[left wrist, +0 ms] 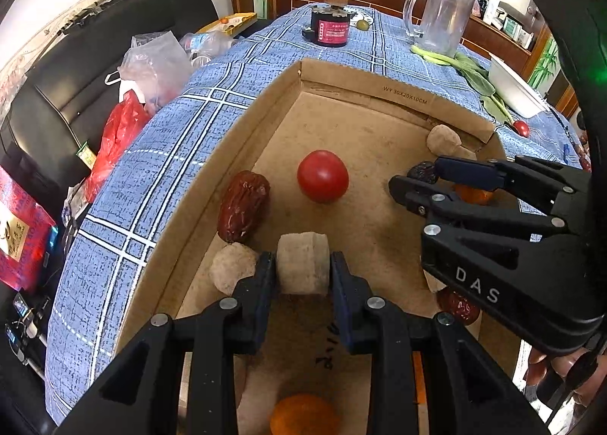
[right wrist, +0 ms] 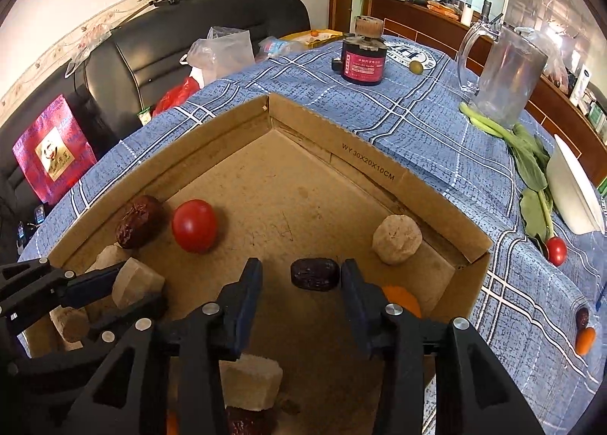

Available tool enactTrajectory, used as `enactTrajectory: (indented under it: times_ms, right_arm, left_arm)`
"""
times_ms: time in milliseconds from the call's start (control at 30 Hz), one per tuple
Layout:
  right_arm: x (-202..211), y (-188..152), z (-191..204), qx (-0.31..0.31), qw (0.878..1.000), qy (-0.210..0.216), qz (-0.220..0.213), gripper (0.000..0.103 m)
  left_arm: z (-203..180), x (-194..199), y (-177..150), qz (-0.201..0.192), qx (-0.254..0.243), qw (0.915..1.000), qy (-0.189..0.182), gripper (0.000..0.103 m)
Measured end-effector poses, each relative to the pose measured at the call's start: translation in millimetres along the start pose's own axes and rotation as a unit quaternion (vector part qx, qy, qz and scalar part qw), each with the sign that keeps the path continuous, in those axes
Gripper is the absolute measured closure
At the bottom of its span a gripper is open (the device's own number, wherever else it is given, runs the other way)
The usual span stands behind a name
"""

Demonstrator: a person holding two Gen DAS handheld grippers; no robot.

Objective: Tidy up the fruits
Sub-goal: 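Open the right tool to drop the date while the left tool releases the cube in the tray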

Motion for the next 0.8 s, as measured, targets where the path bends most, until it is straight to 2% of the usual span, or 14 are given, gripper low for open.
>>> enactTrajectory:
  times_ms: [133, 200, 267, 333, 400, 500, 633, 700, 800]
  right_arm:
    - [12, -5, -1, 0.000, 1.000, -0.020, -0.006, 0.056]
    - [22, -8, -3, -0.004, 0.999, -0.030, -0.012, 0.056]
    - [35, -14, -5, -0.011, 0.999, -0.042, -0.019, 0.055]
    - [50, -24, -7, -0.019, 0.998, -0.063, -0.022, 0.044]
    - [66, -36, -10, -0.034, 0.996, -0.082, -0.027, 0.039]
    - [87, -51, -12, -0.055, 0.994, -0.091, -0.031, 0.036]
    - [121, -78, -9, -0.074, 0.991, -0.102, -0.041, 0.018]
    - [134, -92, -8, -0.084, 0.990, -0.106, -0.047, 0.016]
    - [148, -118, -4, -0.105, 0.989, -0.088, -0.052, 0.016]
  left_arm:
    - [1, 6, -3, -0.006, -0.003, 1.0000, 0.000, 0.069]
    - [1, 12, -5, -0.014, -0.006, 0.9999, 0.000, 0.057]
    - [2, 22, -8, -0.032, -0.012, 0.9994, 0.001, 0.050]
    - [3, 32, -9, -0.053, -0.013, 0.9985, 0.007, 0.044]
    - [4, 41, -11, -0.071, -0.012, 0.9973, 0.008, 0.039]
    - [7, 57, -18, -0.101, -0.015, 0.9947, 0.017, 0.031]
    - [11, 76, -30, -0.122, -0.002, 0.9923, 0.024, 0.026]
    - [12, 81, -39, -0.125, 0.004, 0.9917, 0.029, 0.025]
    - [10, 86, -57, -0.114, 0.014, 0.9926, 0.040, 0.025]
Point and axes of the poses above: each gripper's, at about its wrist camera, not at the fingertips, and x roughly against the way its jaws point, z to its left, y to its top, the point moved 2 cm from there along -x, roughly the way its jaws point, and after that the axes turned 7 degrees about x, right-handed, at the moved point
